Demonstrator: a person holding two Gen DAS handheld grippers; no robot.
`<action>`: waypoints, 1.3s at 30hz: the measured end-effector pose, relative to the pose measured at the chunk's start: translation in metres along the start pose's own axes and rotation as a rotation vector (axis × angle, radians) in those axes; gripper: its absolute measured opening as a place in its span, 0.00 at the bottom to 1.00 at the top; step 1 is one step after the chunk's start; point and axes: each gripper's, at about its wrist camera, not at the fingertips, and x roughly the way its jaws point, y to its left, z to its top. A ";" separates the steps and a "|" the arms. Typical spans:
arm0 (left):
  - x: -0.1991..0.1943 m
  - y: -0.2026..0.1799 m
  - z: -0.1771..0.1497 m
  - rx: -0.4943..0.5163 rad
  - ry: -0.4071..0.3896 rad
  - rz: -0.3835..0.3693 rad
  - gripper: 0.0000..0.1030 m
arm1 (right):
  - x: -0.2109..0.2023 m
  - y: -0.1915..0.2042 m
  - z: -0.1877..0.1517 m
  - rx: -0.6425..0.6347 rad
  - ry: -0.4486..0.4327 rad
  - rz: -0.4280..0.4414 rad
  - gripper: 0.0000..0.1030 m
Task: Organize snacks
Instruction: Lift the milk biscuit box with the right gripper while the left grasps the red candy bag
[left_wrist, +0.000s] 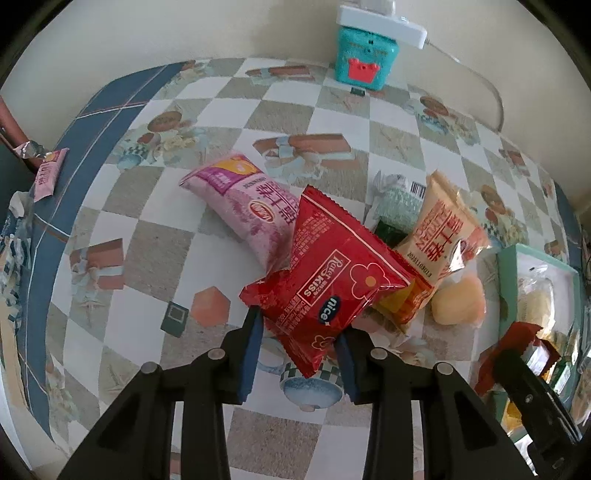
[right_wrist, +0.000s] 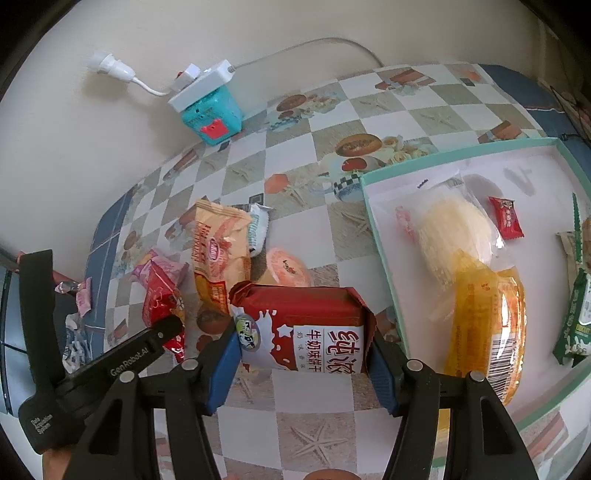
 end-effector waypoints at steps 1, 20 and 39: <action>-0.002 0.002 0.000 -0.004 -0.006 -0.002 0.37 | -0.002 0.001 0.000 -0.002 -0.003 0.004 0.63; -0.062 0.011 0.008 -0.047 -0.162 0.004 0.37 | -0.033 0.008 0.007 -0.028 -0.068 0.013 0.63; -0.085 -0.014 0.006 -0.013 -0.221 -0.009 0.37 | -0.064 -0.012 0.018 -0.013 -0.132 -0.059 0.63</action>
